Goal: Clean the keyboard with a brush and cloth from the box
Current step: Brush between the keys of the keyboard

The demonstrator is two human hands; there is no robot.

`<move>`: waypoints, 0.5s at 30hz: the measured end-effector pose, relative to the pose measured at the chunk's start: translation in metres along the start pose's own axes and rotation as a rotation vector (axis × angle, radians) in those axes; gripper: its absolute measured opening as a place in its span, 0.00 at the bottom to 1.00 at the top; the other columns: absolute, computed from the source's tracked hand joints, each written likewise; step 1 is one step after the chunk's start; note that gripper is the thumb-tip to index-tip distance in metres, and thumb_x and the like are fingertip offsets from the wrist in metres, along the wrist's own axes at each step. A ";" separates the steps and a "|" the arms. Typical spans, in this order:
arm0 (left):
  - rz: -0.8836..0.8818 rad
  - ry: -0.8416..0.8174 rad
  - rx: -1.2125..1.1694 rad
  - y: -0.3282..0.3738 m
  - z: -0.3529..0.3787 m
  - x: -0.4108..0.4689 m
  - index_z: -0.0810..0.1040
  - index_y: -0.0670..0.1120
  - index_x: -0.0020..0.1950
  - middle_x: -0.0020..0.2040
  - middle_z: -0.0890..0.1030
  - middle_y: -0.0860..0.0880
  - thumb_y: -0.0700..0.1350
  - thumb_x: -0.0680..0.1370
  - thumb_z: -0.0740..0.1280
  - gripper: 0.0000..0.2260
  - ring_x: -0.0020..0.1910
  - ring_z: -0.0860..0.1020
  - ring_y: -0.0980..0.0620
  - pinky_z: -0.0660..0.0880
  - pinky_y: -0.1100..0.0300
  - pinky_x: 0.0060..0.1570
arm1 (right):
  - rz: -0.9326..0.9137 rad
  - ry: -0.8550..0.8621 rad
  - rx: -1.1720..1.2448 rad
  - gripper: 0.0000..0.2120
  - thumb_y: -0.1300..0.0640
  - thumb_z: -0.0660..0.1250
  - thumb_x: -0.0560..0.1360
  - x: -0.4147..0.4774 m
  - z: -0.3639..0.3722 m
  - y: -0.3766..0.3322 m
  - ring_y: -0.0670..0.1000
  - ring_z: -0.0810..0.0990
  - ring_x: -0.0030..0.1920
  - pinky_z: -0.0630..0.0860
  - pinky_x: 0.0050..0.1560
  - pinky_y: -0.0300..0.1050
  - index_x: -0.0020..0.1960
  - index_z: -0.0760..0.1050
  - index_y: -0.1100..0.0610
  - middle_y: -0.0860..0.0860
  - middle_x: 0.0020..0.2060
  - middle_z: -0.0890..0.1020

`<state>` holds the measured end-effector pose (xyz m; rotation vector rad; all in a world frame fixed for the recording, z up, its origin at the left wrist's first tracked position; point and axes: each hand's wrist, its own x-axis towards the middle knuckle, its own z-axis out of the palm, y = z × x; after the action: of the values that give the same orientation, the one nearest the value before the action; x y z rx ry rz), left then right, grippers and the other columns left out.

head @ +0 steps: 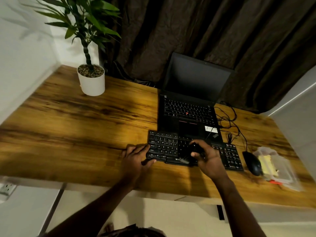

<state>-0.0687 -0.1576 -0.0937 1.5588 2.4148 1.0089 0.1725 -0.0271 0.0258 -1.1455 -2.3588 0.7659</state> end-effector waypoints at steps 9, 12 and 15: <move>-0.012 -0.024 -0.037 0.003 -0.006 -0.001 0.77 0.55 0.68 0.65 0.79 0.55 0.67 0.72 0.62 0.29 0.62 0.72 0.49 0.64 0.52 0.57 | 0.071 -0.011 -0.147 0.24 0.63 0.71 0.76 0.002 -0.014 0.010 0.45 0.78 0.52 0.76 0.50 0.34 0.67 0.73 0.44 0.52 0.56 0.81; -0.016 -0.022 -0.044 0.004 -0.008 -0.002 0.75 0.55 0.69 0.66 0.77 0.56 0.64 0.73 0.66 0.27 0.63 0.69 0.52 0.63 0.54 0.57 | 0.039 -0.015 -0.099 0.24 0.63 0.71 0.75 0.007 0.007 -0.007 0.47 0.79 0.53 0.81 0.53 0.46 0.65 0.74 0.42 0.51 0.56 0.81; -0.016 -0.027 -0.048 0.008 -0.013 -0.004 0.74 0.55 0.70 0.68 0.76 0.56 0.64 0.73 0.65 0.27 0.63 0.67 0.54 0.62 0.55 0.58 | -0.025 -0.072 -0.016 0.24 0.62 0.71 0.76 0.011 0.029 -0.025 0.50 0.82 0.55 0.84 0.51 0.50 0.63 0.73 0.37 0.49 0.55 0.83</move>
<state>-0.0662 -0.1647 -0.0802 1.5247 2.3640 1.0280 0.1348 -0.0393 0.0201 -1.1100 -2.4379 0.7941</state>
